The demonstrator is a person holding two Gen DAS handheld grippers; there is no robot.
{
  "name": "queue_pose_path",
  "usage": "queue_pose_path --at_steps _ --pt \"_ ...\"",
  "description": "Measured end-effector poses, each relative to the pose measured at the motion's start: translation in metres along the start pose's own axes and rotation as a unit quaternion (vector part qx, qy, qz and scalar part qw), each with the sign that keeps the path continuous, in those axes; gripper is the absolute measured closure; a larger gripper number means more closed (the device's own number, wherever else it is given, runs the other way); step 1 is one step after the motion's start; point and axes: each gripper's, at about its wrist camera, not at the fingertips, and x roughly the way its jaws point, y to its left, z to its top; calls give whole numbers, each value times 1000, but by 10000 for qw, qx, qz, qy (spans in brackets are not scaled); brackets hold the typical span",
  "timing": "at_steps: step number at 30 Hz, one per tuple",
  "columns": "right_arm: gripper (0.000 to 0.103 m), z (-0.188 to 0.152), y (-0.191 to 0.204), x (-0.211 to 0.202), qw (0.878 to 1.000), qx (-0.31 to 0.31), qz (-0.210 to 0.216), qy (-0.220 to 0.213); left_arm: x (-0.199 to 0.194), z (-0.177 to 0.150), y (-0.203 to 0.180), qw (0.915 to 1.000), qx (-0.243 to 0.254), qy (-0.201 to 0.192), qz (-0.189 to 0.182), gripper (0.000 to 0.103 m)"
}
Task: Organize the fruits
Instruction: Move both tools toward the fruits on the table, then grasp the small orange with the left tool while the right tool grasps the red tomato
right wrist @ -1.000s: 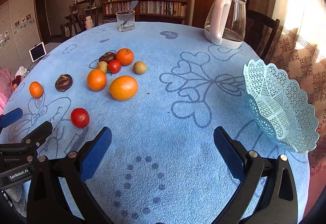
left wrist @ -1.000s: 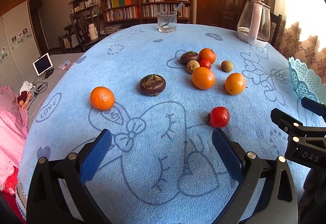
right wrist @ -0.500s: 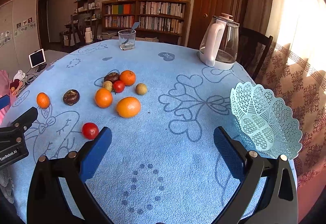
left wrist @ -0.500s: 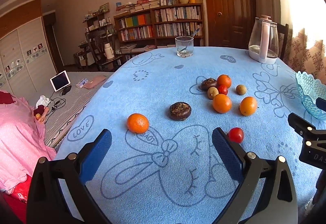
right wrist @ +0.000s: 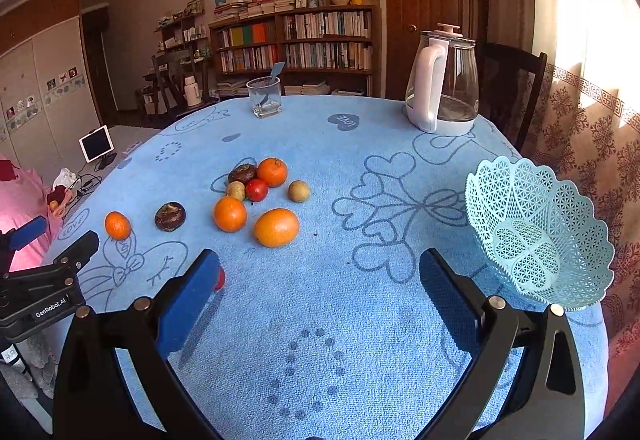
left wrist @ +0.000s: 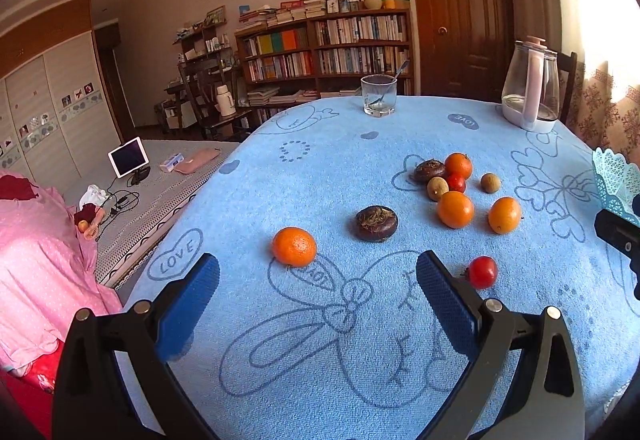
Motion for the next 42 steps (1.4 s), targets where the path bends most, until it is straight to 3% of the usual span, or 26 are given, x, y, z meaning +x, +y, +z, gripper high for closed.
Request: queue_pose_path --at_steps 8,21,31,38,42 --pt "2 0 9 -11 9994 -68 270 -195 0 0 6 10000 -69 -4 36 5" --pt "2 -8 10 5 9987 12 486 160 13 -2 24 9995 -268 164 51 5" --pt "2 -17 16 23 9972 -73 599 441 52 -8 53 9958 -566 719 -96 9" --pt "2 -20 15 30 9962 -2 653 572 74 -1 44 9945 -360 926 -338 11" --pt "2 -22 16 35 9948 6 758 682 94 3 39 9930 -216 1094 -381 20"
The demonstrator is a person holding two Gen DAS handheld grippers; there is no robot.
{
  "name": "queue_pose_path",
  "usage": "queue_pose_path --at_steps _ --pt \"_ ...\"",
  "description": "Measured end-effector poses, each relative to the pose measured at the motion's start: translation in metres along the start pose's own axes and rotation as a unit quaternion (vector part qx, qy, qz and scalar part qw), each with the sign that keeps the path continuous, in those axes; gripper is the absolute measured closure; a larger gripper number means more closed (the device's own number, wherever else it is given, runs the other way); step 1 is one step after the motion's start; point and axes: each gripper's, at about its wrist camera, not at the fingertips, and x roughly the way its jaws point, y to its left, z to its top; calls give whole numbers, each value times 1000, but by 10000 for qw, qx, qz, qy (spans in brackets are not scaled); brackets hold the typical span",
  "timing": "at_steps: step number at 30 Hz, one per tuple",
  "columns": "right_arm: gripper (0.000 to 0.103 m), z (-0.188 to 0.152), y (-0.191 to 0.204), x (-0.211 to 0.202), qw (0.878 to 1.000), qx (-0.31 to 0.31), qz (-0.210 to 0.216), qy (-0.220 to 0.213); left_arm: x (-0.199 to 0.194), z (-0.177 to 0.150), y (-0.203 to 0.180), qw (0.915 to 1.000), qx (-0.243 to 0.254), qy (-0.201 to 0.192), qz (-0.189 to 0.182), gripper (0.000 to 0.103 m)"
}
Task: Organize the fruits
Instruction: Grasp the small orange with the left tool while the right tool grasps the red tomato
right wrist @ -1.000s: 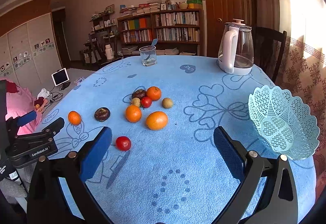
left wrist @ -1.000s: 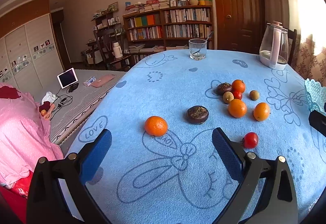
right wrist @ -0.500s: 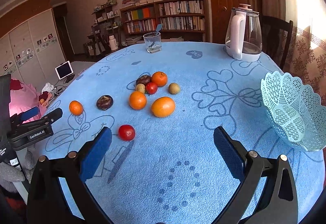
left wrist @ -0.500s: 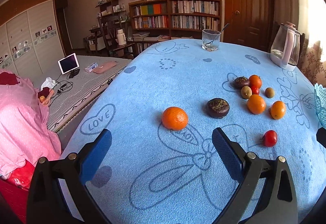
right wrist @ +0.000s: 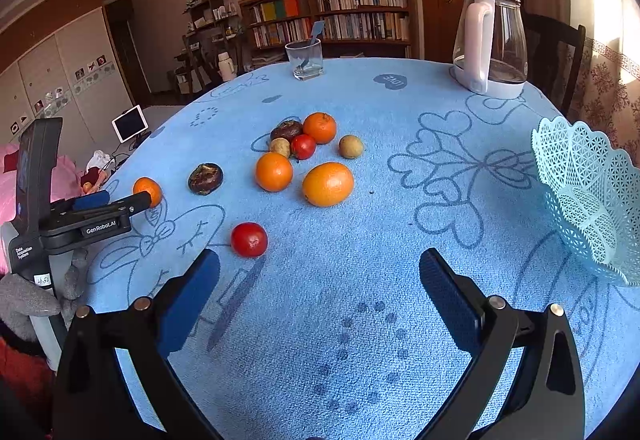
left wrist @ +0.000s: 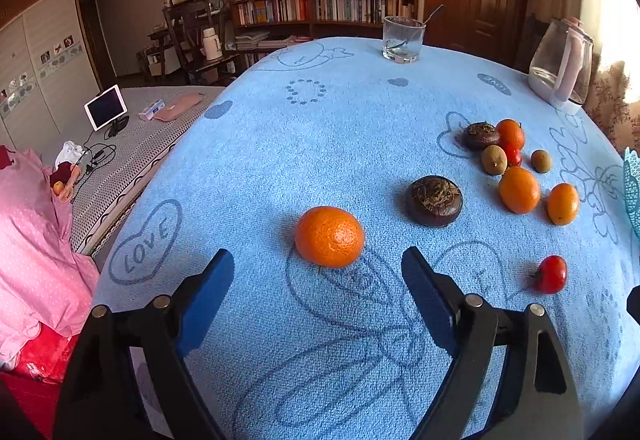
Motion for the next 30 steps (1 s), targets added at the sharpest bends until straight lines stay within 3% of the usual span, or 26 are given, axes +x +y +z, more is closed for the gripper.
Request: queue_pose_path --at_steps 5,10,17,21,28,30 --pt "2 -3 3 6 9998 -48 113 125 26 5 2 9989 -87 385 -237 39" --pt "2 -6 6 12 9994 -64 185 272 31 9 4 9985 -194 379 -350 62" --pt "4 -2 12 22 9979 -99 384 512 21 8 7 9983 -236 148 -506 63" --pt "27 7 19 37 9955 -119 544 771 13 7 4 9990 -197 5 -409 63" --pt "48 17 36 67 9921 -375 556 1065 11 4 7 9988 -294 -7 -386 63" --pt "59 19 41 75 9905 -457 563 1165 12 4 7 9988 -317 16 -383 63"
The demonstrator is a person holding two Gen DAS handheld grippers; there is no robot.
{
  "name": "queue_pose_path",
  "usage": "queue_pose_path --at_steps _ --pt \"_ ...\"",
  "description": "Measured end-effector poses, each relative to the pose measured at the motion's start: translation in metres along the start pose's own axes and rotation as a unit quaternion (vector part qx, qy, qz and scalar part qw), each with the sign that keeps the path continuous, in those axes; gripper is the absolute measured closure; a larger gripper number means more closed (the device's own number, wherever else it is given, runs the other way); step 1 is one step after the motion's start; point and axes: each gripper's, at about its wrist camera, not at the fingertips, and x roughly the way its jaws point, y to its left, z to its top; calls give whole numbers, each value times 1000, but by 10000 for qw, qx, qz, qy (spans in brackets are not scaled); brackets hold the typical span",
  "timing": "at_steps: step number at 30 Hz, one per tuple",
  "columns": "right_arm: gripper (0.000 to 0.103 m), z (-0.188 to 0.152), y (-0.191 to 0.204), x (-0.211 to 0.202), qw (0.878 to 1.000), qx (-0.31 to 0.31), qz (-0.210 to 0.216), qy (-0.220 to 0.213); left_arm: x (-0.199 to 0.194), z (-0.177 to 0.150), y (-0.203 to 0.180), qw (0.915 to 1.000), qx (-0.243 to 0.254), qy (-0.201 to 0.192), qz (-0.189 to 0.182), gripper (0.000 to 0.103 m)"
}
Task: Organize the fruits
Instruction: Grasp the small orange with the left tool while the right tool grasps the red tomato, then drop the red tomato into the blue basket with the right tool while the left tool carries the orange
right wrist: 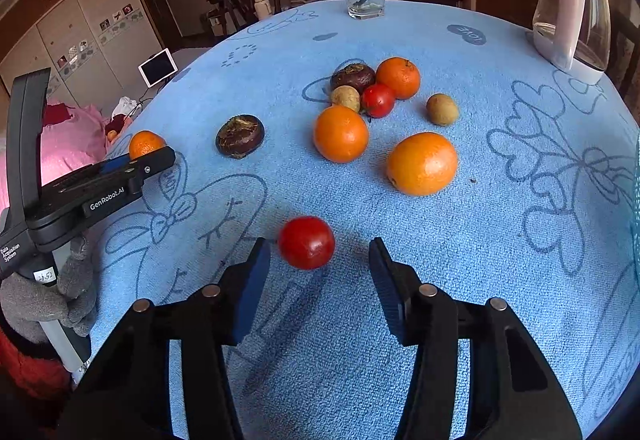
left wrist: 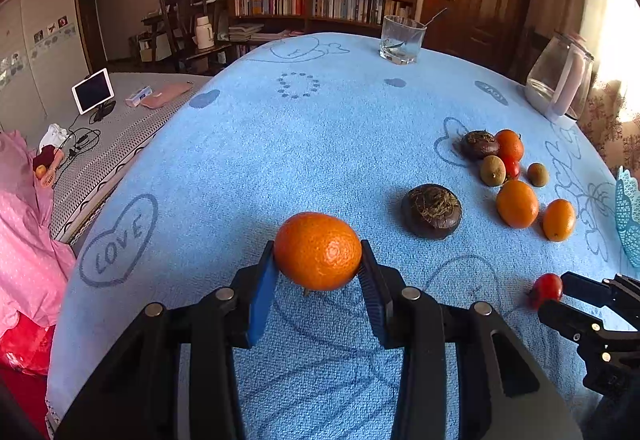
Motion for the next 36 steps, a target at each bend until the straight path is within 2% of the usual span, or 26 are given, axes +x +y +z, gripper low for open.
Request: queue_pose_path --at_steps 4,7,9,14,19,28,32,36 --pt "60 4 6 8 9997 -159 -163 -21 0 0 0 10000 2 6 7 63" --pt "65 5 7 10 9994 -215 -248 -54 1 0 -1 10000 24 3 14 63" --pt "73 3 8 9 9991 -278 -302 -80 1 -1 -1 10000 23 -1 16 63" --pt "73 -1 10 1 9989 -290 -325 -173 0 -1 -2 10000 22 -17 23 63" --pt "73 -1 -4 -25 9982 -34 -343 -497 -5 -3 -6 10000 66 -52 -29 63" --pt "73 -9 -72 -83 9874 761 -841 -1102 -17 -6 -29 9993 299 -104 -204 63" --pt "73 -18 -114 -111 9744 1237 -1305 -1348 -26 -6 -44 9984 431 -178 -328 63" --pt "73 -30 -157 -138 9560 1715 -1815 -1542 -35 -3 -62 9969 564 -240 -499 63"
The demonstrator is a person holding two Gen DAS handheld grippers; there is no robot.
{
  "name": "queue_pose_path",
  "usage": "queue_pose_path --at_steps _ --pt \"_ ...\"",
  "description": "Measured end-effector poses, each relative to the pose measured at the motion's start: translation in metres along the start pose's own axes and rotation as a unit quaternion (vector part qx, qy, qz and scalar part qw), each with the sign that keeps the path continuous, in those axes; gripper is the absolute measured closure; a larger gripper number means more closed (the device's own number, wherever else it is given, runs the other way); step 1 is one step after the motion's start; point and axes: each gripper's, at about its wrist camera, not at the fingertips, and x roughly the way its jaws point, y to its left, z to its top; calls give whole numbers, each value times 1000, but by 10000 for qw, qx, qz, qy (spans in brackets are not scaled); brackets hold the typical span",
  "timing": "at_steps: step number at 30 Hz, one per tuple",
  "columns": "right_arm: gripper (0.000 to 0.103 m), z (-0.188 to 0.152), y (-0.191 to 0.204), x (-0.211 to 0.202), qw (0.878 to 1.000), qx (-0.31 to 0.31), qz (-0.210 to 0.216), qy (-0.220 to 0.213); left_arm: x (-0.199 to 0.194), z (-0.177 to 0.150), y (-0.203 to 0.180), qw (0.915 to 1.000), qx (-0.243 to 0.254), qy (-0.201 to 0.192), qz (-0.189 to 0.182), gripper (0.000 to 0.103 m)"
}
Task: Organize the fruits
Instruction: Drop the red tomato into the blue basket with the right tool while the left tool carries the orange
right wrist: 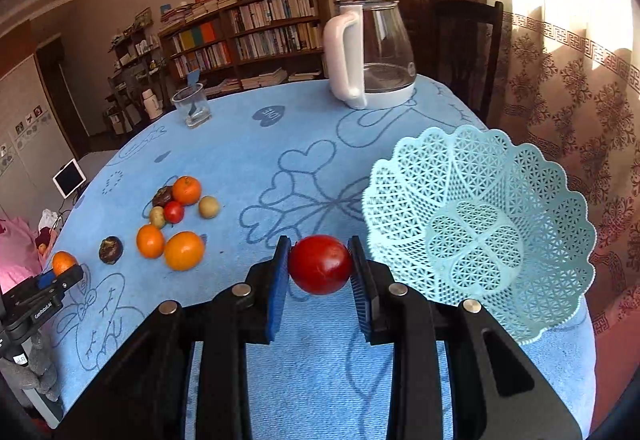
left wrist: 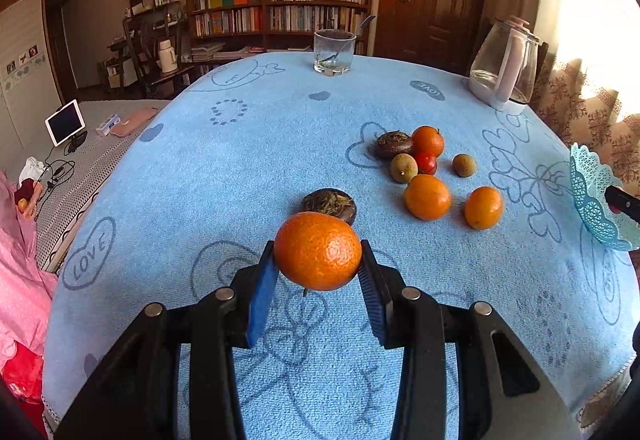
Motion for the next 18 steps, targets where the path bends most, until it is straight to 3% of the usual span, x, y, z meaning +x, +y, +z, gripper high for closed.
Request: queue_pose_path --at_steps 7,12,15,18 --pt "73 10 -66 -5 9967 520 -567 -252 -18 13 -49 9984 456 -189 -287 63" --pt "72 11 -97 -2 9942 846 -600 -282 -25 23 -89 9949 777 -104 -628 63" --pt "60 13 -110 -6 9928 1043 -495 -315 -29 29 -116 9917 1010 -110 -792 63" --pt "57 19 -120 -17 9909 1149 -489 -502 -33 35 -143 9876 1210 -116 -991 63"
